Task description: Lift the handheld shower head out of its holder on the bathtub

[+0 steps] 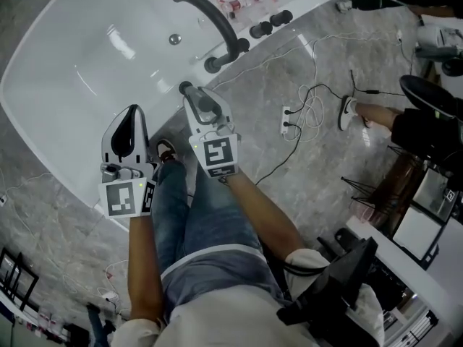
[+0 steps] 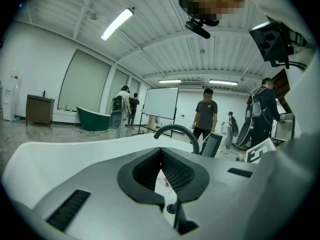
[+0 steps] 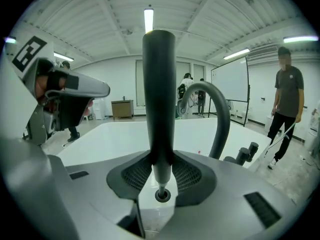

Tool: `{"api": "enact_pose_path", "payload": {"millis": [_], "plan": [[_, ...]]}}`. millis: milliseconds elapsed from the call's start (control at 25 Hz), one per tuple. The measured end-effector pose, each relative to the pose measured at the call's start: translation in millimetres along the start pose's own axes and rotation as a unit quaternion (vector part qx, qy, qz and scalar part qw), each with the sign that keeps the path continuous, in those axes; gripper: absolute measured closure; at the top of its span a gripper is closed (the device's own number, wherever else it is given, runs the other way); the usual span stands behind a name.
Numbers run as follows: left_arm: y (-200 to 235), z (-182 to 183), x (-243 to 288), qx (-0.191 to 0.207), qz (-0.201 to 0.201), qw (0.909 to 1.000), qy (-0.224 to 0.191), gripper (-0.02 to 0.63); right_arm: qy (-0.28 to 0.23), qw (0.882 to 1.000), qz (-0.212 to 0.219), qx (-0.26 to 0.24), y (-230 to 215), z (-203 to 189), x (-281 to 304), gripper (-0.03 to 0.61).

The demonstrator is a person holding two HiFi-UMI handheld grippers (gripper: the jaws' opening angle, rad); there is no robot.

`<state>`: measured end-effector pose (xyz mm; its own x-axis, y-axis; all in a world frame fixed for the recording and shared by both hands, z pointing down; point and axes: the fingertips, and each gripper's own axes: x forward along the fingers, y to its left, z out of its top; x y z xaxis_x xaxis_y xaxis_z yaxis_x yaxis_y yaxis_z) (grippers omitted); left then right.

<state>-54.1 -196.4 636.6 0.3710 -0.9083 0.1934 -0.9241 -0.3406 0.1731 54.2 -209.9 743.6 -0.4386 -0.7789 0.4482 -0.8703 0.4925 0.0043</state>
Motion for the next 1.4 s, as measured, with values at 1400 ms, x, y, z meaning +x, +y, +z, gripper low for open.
{"api": "enact_pose_path", "payload": {"millis": [1400], "plan": [[-67, 385, -223, 0.021, -0.069, 0.9894, -0.126, 0.595, -0.116, 0.991, 0.037, -0.049, 140, 431, -374, 0.445]]}}
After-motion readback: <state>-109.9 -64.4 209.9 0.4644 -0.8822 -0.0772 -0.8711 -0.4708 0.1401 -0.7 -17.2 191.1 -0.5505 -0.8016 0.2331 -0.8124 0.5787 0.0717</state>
